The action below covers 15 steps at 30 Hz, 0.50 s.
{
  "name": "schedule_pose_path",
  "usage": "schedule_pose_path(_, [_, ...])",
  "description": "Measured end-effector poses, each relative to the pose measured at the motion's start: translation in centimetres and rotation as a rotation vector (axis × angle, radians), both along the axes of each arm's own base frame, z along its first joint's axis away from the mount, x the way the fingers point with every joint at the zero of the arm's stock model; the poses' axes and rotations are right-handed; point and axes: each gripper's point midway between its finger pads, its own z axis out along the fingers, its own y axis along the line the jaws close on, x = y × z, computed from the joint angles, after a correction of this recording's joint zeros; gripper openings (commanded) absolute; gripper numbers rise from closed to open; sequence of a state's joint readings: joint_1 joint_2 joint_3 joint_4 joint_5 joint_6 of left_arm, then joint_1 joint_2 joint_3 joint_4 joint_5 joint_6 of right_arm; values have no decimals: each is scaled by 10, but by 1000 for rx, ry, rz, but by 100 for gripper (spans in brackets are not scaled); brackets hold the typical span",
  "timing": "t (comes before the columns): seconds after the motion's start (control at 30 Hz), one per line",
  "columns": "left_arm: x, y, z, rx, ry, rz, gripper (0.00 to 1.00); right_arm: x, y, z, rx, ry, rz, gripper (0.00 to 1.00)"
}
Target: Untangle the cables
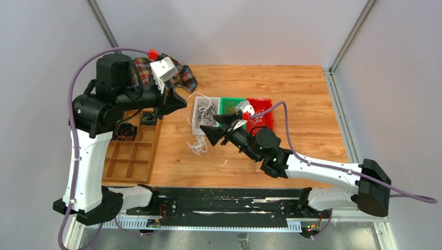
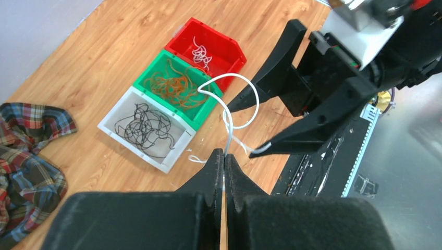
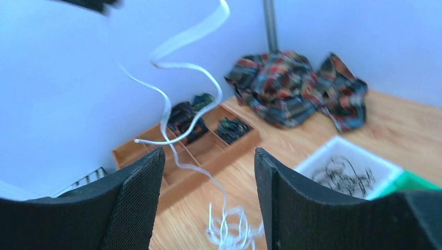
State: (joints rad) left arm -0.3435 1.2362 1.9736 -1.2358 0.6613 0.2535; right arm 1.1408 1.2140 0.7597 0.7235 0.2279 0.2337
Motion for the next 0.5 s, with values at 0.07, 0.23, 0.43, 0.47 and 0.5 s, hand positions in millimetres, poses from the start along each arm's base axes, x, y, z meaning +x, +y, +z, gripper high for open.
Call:
schedule_pose_path(0.07, [1, -1, -2, 0, 9, -4, 1, -7, 8, 28, 26, -53, 54, 64])
schedule_pose_path(0.23, [-2, -4, 1, -14, 17, -22, 1, -11, 29, 34, -20, -97, 125, 63])
schedule_pose_path(0.43, [-10, -8, 15, -49, -3, -46, 0, -16, 60, 14, -93, -94, 229, 58])
schedule_pose_path(0.47, [-13, -9, 17, -55, -5, -52, 1, -16, 65, 13, -99, -93, 242, 57])
schedule_pose_path(0.5, [-14, -9, 19, -59, -5, -55, 0, -17, 69, 12, -103, -93, 255, 57])
